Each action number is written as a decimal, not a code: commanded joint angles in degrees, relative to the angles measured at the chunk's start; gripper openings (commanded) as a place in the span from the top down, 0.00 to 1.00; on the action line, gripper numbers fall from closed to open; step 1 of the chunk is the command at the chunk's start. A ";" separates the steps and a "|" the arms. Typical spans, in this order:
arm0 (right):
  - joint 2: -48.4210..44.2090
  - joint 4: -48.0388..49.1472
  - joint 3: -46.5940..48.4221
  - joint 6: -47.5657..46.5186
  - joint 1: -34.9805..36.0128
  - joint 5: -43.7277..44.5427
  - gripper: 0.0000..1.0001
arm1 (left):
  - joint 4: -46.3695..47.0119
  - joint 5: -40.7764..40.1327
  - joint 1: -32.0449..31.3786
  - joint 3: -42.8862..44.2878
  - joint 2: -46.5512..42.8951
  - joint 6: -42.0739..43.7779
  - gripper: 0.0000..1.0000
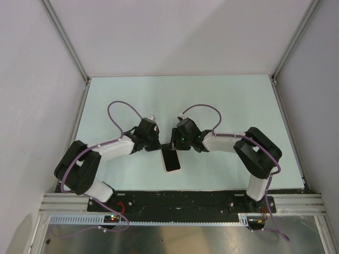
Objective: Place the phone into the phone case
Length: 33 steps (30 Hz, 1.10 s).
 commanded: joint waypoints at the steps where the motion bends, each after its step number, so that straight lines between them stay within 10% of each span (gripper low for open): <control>1: 5.08 -6.91 -1.48 -1.49 1.00 -0.60 0.50 | -3.61 2.79 -0.97 -4.93 4.36 -0.51 1.00; 33: 6.83 -10.12 1.05 -4.26 3.82 4.46 0.50 | 5.35 3.36 -6.63 -11.90 15.59 -6.26 1.00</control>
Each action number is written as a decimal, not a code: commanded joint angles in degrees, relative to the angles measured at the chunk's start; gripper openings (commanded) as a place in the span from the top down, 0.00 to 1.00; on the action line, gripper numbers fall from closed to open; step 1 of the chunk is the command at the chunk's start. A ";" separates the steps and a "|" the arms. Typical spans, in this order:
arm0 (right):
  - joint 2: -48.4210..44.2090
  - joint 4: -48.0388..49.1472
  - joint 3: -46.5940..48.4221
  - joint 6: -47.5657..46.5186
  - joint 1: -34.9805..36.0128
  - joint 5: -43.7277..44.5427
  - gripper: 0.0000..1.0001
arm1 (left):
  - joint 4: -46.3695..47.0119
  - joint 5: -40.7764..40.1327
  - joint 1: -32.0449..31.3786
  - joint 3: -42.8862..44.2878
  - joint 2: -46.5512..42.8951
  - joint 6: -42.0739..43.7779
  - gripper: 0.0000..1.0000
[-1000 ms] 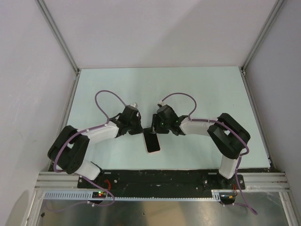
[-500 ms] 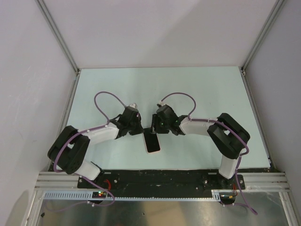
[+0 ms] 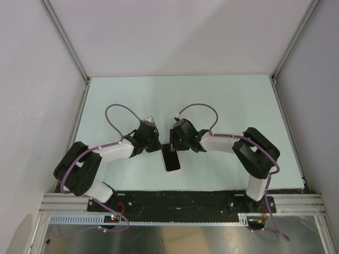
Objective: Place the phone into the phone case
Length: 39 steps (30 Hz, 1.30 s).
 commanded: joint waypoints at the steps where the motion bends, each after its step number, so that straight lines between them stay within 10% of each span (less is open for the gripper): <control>1: 6.08 -7.00 -1.12 -1.50 2.44 1.77 0.51 | -1.10 5.23 -5.67 -7.69 15.29 -1.87 1.00; 21: 11.08 -11.42 2.53 -4.53 6.94 6.89 0.31 | -6.57 4.32 -5.68 -2.50 7.51 -1.85 1.00; 39: 14.15 -9.97 2.57 -3.58 6.43 5.36 0.29 | -13.17 3.50 -0.28 4.19 -1.59 1.45 0.78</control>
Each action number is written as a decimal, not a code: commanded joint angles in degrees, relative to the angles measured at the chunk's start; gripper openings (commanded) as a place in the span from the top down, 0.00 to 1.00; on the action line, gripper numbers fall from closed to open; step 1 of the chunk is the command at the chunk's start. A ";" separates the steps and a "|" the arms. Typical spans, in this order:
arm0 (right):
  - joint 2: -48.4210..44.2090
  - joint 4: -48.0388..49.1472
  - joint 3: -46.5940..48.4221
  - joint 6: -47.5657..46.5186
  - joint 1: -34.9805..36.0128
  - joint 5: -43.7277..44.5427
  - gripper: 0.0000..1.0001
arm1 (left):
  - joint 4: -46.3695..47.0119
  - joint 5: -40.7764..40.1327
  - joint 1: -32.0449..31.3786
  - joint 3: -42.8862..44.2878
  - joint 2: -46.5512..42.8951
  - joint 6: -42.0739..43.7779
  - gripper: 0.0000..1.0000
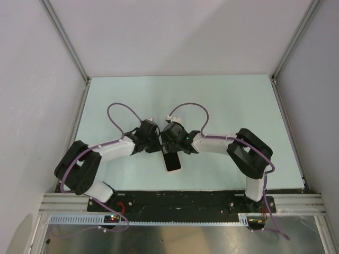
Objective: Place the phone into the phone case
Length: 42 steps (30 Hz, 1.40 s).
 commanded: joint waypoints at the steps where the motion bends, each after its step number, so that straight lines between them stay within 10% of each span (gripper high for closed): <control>1: 9.87 -4.45 -3.76 0.41 0.86 -4.54 0.29 | -5.44 4.35 0.15 0.46 -0.56 1.39 0.78; 42: 12.95 -5.64 -3.77 0.95 2.40 -5.77 0.30 | -7.53 -6.08 -3.14 -2.12 14.16 2.02 0.96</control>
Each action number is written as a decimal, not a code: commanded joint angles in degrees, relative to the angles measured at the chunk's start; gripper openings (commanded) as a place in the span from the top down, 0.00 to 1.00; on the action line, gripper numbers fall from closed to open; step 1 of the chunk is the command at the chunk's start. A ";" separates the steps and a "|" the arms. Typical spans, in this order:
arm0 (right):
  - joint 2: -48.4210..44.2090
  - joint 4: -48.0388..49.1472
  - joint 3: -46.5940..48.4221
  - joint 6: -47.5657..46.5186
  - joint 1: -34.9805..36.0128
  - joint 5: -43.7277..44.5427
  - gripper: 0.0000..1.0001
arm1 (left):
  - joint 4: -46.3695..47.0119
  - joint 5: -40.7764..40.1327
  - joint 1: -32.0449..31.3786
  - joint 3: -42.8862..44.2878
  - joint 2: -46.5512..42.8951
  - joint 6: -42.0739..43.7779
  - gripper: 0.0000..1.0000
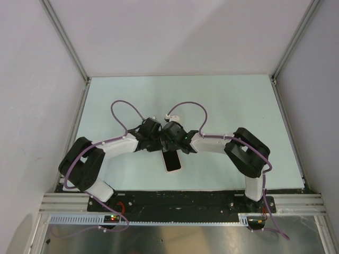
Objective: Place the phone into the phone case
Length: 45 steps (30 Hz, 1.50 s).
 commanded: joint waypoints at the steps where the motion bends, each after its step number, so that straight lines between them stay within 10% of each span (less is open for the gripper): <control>1: 11.27 -7.62 -4.66 3.34 2.73 -7.53 0.30 | -4.15 -4.89 -2.67 -5.50 9.73 0.56 0.97; 15: 3.12 -4.91 -9.27 4.47 -1.37 -12.21 0.28 | -3.40 -2.69 -1.25 -2.95 4.17 1.70 1.00; 24: -6.44 -0.60 -13.32 5.08 -6.08 -18.69 0.23 | -3.73 0.51 0.32 3.31 -3.21 3.20 0.68; 45: -14.80 1.57 -26.25 9.14 -0.62 -13.53 0.32 | 3.89 4.07 -10.15 -14.89 -18.58 -11.69 0.62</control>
